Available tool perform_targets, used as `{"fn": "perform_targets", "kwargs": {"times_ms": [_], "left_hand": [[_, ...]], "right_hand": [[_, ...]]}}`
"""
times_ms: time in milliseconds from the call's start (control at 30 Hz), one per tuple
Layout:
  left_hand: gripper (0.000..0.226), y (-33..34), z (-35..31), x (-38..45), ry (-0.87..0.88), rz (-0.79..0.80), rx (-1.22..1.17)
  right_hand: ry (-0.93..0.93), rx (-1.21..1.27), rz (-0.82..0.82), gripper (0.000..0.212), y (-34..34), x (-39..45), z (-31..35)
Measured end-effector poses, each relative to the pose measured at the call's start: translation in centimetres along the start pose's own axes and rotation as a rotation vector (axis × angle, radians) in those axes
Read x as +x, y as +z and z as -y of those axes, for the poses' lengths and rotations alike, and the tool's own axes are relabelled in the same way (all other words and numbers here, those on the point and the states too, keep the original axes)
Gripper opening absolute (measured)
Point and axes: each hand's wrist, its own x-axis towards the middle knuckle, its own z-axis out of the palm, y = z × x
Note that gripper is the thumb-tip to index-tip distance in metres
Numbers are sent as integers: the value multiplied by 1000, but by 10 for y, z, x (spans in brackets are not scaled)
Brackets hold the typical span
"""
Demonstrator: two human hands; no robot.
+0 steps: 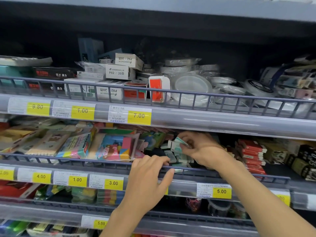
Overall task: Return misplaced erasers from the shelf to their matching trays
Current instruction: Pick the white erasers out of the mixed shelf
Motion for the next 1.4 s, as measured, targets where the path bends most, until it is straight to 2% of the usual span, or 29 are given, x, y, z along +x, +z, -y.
{"fn": "perform_targets", "kwargs": {"times_ms": [67, 133, 267, 367, 433, 567, 600, 667, 733, 800, 900, 1033, 1200, 1333, 1400], "left_hand": [[48, -2, -8, 2, -114, -21, -133], [40, -5, -15, 6, -237, -29, -274], [40, -15, -32, 19, -409, -21, -591], [27, -18, -36, 27, -457, -32, -799], [22, -18, -32, 28, -442, -49, -838], [10, -21, -23, 28, -414, -109, -816], [8, -21, -22, 28, -421, -123, -823], [7, -24, -20, 27, -460, -125, -932], [7, -27, -15, 27, -487, -113, -987], [4, -28, -10, 25, -487, -105, -966], [6, -29, -4, 22, -515, -89, -982], [7, -27, -1, 20, -579, -42, -1038], [7, -26, -3, 22, -607, -45, -1054], [10, -29, -5, 22, -636, -65, -1089], [12, -30, -6, 21, -652, -62, -1116]], "right_hand": [[10, 351, -94, 21, 0, -13, 1], [-40, 560, -136, 22, 0, -29, 7], [-171, 792, -103, 23, 8, -50, 27], [-228, 842, -95, 24, 19, -57, 42], [-263, 767, -115, 25, 24, -59, 47], [-378, 375, -215, 25, 20, -59, 46], [-381, 333, -242, 23, 18, -57, 44], [-273, 294, -267, 22, 12, -46, 34], [-106, 145, -201, 24, 3, -31, 19], [21, -47, -27, 31, -1, -18, 5], [49, -263, 150, 40, 4, -6, -1], [54, -317, 211, 43, 5, -2, 6], [71, -502, 178, 41, 14, 4, 27], [192, -397, 143, 24, 17, 8, 39], [209, -336, 80, 22, 15, 0, 40]]}}
